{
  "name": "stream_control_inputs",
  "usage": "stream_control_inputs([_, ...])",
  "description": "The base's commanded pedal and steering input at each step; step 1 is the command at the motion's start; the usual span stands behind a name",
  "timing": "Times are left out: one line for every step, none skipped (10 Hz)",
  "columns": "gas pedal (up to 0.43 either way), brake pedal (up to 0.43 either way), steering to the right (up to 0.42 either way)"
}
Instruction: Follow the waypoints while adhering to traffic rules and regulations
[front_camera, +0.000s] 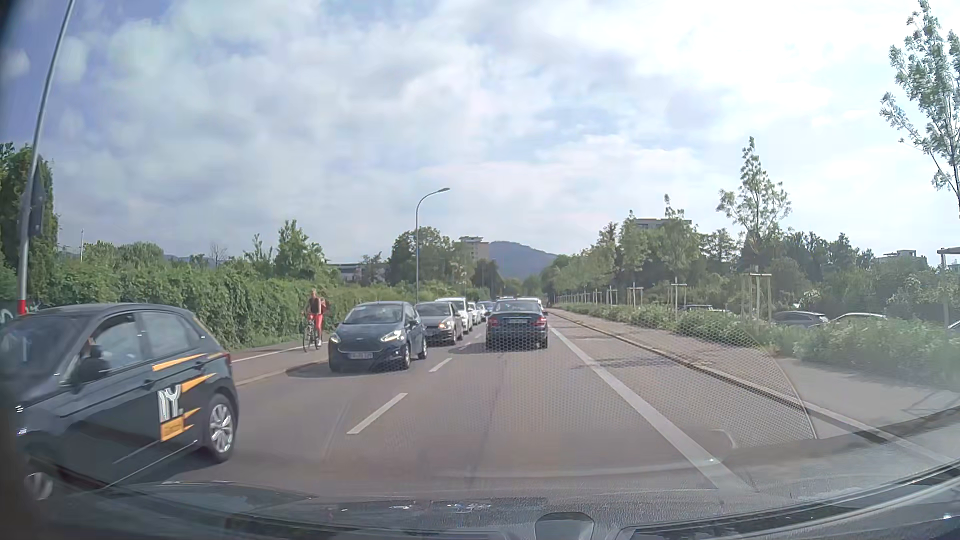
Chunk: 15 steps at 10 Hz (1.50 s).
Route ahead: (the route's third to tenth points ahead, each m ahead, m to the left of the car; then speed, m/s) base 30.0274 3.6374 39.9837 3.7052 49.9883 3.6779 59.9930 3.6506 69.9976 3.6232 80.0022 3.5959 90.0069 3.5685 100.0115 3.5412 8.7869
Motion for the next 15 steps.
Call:
stream_control_inputs([0.177,0.000,-0.001])
stream_control_inputs([0.177,0.000,-0.001])
stream_control_inputs([0.177,0.000,-0.001])
stream_control_inputs([0.177,0.000,0.000])
stream_control_inputs([0.189,0.000,0.000])
stream_control_inputs([0.197,0.000,0.000])
stream_control_inputs([0.240,0.000,0.000])
stream_control_inputs([0.280,0.000,0.000])
stream_control_inputs([0.280,0.000,0.000])
stream_control_inputs([0.248,0.000,0.000])
stream_control_inputs([0.189,0.000,0.000])
stream_control_inputs([0.169,0.000,0.000])
stream_control_inputs([0.169,0.000,0.000])
stream_control_inputs([0.169,0.000,0.000])
stream_control_inputs([0.150,0.000,0.000])
